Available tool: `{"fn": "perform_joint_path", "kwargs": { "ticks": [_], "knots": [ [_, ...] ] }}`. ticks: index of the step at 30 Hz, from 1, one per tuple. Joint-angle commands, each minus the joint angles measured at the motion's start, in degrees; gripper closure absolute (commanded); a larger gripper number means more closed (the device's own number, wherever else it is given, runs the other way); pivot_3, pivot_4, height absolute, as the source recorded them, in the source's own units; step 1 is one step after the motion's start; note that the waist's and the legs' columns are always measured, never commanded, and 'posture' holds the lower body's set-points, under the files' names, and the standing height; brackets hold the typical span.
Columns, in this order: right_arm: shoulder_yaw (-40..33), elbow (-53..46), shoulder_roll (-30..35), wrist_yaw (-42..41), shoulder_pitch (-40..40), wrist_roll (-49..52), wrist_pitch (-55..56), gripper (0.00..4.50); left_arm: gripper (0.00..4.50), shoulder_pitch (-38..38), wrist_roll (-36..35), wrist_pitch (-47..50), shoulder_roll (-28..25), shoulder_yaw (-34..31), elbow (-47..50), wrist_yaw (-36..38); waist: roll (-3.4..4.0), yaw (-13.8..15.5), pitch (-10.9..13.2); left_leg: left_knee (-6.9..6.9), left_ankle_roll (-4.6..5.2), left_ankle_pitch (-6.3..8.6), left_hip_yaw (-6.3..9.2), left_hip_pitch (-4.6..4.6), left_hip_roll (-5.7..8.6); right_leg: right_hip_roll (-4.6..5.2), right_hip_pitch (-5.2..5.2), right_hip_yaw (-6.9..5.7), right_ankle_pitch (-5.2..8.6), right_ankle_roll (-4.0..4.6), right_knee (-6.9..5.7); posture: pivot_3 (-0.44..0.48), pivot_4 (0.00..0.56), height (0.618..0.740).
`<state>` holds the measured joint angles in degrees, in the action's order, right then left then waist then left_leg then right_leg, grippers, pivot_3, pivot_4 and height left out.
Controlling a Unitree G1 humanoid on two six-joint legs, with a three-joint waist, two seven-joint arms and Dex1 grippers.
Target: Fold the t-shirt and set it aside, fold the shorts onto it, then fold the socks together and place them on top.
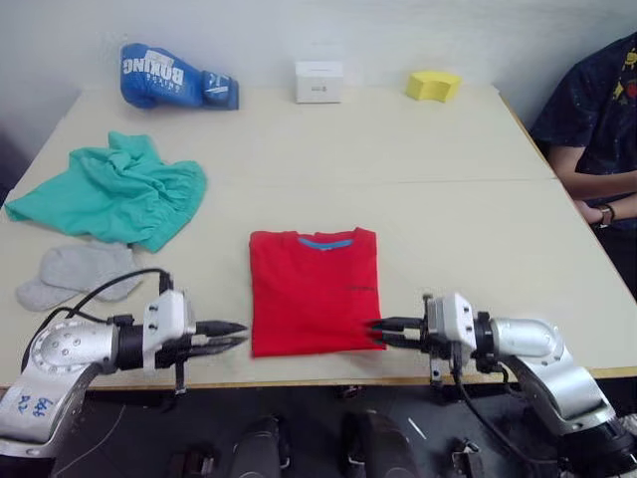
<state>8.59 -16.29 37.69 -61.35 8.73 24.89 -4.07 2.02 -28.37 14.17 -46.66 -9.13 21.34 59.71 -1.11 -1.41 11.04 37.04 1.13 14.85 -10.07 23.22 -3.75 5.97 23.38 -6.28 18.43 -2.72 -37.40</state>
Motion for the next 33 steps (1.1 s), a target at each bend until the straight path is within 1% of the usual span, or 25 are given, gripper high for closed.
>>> {"fn": "perform_joint_path", "kwargs": {
  "ticks": [1,3,5,8,11,14,16,19,22,24,26,27,29,31,33],
  "knots": [
    [2.7,3.5,-3.6,1.0,2.9,-3.4,1.5,4.5,4.47,-5.1,4.0,-1.4,4.1,6.5,-4.3,-1.8,0.01,0.0,0.0,-0.04,0.0,0.0,0.0,0.02,0.01,0.0,0.01,0.0,0.0,0.0,0.0,0.0,0.15,0.74],
    [5.6,8.0,-5.8,1.1,5.0,-8.1,5.2,4.5,4.47,-8.6,9.6,-4.1,7.3,11.4,-9.0,-3.6,0.0,0.0,0.0,-0.04,-0.01,-0.01,-0.02,0.02,0.05,-0.03,0.01,-0.02,-0.02,-0.04,-0.01,0.0,0.15,0.74],
    [7.8,12.4,-7.1,0.6,6.5,-12.8,10.9,4.5,4.47,-10.6,13.5,-6.4,9.4,13.9,-12.6,-5.1,-0.01,-0.1,0.0,-0.02,0.21,-0.16,-0.04,0.09,0.04,-0.12,0.05,-0.03,-0.04,-0.07,-0.01,0.0,0.15,0.74],
    [8.8,18.6,-9.4,2.1,8.3,-16.3,15.7,4.5,4.47,-10.9,14.2,-5.2,11.6,14.7,-13.9,-7.2,-0.06,-0.5,0.0,-0.01,-0.06,-0.27,-0.13,0.12,0.01,-0.21,0.13,0.04,-0.02,-0.1,0.01,0.0,0.15,0.74],
    [6.5,23.3,-11.6,4.7,9.6,-16.1,16.4,4.5,4.47,-9.7,17.5,-4.4,11.3,16.6,-13.7,-8.5,-0.06,-0.5,0.0,0.01,-0.11,-0.29,-0.14,0.1,-0.04,-0.27,0.13,0.07,-0.01,-0.11,-0.02,0.0,0.15,0.74],
    [4.3,27.7,-11.7,7.2,10.0,-16.6,16.5,4.5,4.47,-8.3,20.7,-0.9,9.3,18.6,-12.8,-9.2,-0.11,-0.3,0.0,0.03,-0.03,-0.28,-0.09,0.0,-0.05,-0.23,0.06,0.07,-0.02,-0.11,-0.1,0.0,0.15,0.74],
    [2.8,30.9,-12.5,9.7,10.1,-17.0,17.1,4.5,4.47,-7.9,21.3,-0.5,8.8,18.9,-12.7,-9.8,-0.15,-0.3,-0.2,0.0,-0.1,-0.1,-0.06,-0.05,-0.05,-0.21,0.01,0.07,-0.03,-0.1,-0.1,0.0,0.15,0.74],
    [-1.5,36.3,-14.9,15.8,11.3,-16.3,17.2,4.5,4.47,-7.6,21.5,-1.5,8.9,18.5,-12.9,-10.6,-0.14,-0.3,-0.5,-0.04,-0.17,-0.06,-0.04,-0.12,-0.05,-0.18,-0.04,0.08,-0.02,-0.08,-0.09,0.0,0.15,0.74],
    [-5.3,38.8,-16.1,19.8,12.8,-15.1,16.4,4.5,4.47,-7.7,21.2,-4.0,8.6,17.3,-13.8,-10.5,-0.13,-0.3,-0.5,-0.02,-0.19,-0.08,-0.03,-0.15,-0.05,-0.17,-0.07,0.09,-0.04,-0.04,-0.11,0.0,0.15,0.74],
    [-6.3,38.1,-15.9,19.8,13.3,-14.6,16.8,4.5,4.47,-8.0,19.9,-6.1,9.0,15.9,-14.3,-10.3,-0.13,-0.3,-0.5,-0.03,-0.19,-0.09,-0.03,-0.15,-0.05,-0.15,-0.06,0.09,-0.05,-0.02,-0.11,0.0,0.15,0.74],
    [-6.5,35.1,-15.3,17.8,13.3,-13.6,16.5,4.5,4.47,-8.9,16.1,-7.9,10.6,13.3,-14.1,-9.7,-0.11,-0.3,-0.5,-0.08,-0.19,-0.09,-0.03,-0.13,-0.05,-0.15,-0.02,0.08,-0.03,0.02,-0.11,0.0,0.15,0.74],
    [-6.3,33.1,-15.0,16.5,13.4,-12.9,16.1,4.5,4.47,-9.7,12.4,-8.1,11.7,11.7,-12.9,-8.5,-0.09,-0.3,-0.5,-0.11,-0.18,-0.1,-0.03,-0.11,-0.06,-0.15,0.01,0.07,-0.02,0.04,-0.11,0.0,0.15,0.74],
    [-5.6,29.2,-14.6,14.3,13.7,-11.6,14.6,4.5,4.47,-11.6,7.1,-5.5,13.4,9.3,-10.8,-8.2,-0.03,-0.4,-0.4,-0.12,-0.01,-0.27,-0.03,0.04,-0.07,-0.16,0.15,0.06,-0.01,0.05,-0.14,0.0,0.15,0.74],
    [-4.6,26.3,-14.5,12.6,14.3,-11.4,13.7,4.5,4.47,-13.4,4.8,-2.5,14.5,8.2,-10.1,-9.0,-0.03,-0.4,-0.4,-0.11,-0.04,-0.35,-0.02,0.06,-0.08,-0.2,0.14,0.04,-0.01,0.05,-0.14,0.0,0.15,0.74],
    [-1.7,24.1,-14.7,10.4,15.2,-12.9,13.6,4.5,4.47,-15.9,5.8,-1.3,14.8,9.0,-11.2,-9.6,-0.03,-0.4,-0.4,-0.09,-0.03,-0.36,-0.02,0.04,-0.08,-0.22,0.11,0.04,-0.01,0.04,-0.16,0.0,0.15,0.74]
  ]
}}
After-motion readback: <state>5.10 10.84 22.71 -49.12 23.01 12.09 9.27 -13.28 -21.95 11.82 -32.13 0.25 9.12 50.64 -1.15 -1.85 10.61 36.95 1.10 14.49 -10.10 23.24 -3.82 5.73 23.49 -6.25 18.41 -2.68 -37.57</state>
